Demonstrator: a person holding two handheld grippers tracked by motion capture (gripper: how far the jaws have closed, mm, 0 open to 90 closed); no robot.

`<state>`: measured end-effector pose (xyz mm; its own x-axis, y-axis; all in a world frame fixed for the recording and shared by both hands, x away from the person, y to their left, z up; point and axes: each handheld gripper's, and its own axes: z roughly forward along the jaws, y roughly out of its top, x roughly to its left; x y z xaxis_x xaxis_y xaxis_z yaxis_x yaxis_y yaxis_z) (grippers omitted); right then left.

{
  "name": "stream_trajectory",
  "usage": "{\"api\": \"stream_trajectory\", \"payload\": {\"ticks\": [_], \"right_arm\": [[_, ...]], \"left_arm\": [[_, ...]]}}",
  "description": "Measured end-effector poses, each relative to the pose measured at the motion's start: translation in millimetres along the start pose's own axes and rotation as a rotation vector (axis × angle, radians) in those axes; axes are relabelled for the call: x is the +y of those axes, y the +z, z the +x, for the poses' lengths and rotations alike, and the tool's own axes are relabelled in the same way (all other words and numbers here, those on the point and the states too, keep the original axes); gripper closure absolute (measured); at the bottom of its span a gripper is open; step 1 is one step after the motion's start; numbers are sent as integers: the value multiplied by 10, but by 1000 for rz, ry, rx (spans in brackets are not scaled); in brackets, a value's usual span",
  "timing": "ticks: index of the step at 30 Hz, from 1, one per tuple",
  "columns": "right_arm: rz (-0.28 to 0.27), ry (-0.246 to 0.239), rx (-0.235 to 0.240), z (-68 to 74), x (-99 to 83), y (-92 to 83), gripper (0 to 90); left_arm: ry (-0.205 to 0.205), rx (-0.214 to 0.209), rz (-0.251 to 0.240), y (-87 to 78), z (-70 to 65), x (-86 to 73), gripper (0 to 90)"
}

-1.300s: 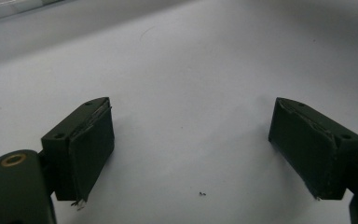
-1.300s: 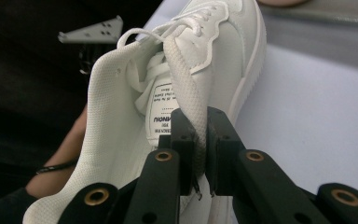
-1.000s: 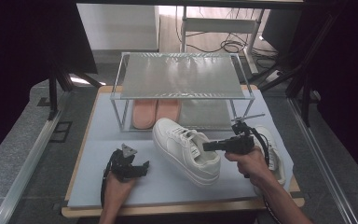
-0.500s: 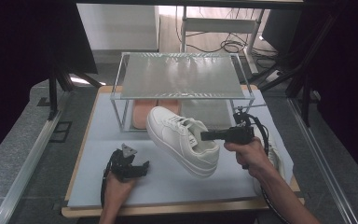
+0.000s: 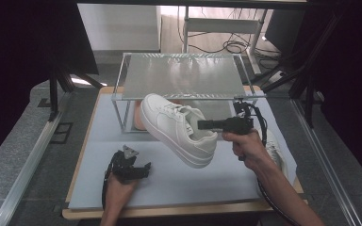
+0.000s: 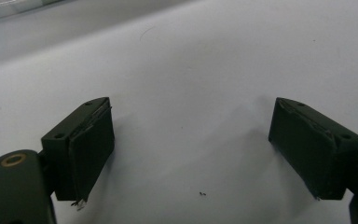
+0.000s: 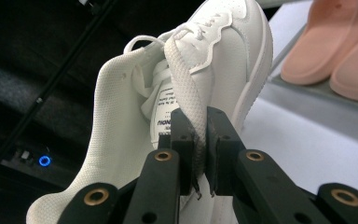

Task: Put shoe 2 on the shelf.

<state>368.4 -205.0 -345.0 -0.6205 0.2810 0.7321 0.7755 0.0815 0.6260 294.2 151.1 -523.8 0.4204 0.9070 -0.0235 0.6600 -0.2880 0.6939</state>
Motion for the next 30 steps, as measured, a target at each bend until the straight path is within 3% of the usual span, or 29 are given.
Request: {"api": "stream_trajectory", "payload": {"ticks": [6,14,30], "right_arm": [[-39,8,21,25,111,62,832],[-109,39,12,-1,279,119,832],[-277,100,-98,-203,609,259,831]], "left_arm": [[0,1,0,0,-1,0,143],[0,1,0,-1,-2,0,143],[1,1,0,0,-2,0,143]]}}
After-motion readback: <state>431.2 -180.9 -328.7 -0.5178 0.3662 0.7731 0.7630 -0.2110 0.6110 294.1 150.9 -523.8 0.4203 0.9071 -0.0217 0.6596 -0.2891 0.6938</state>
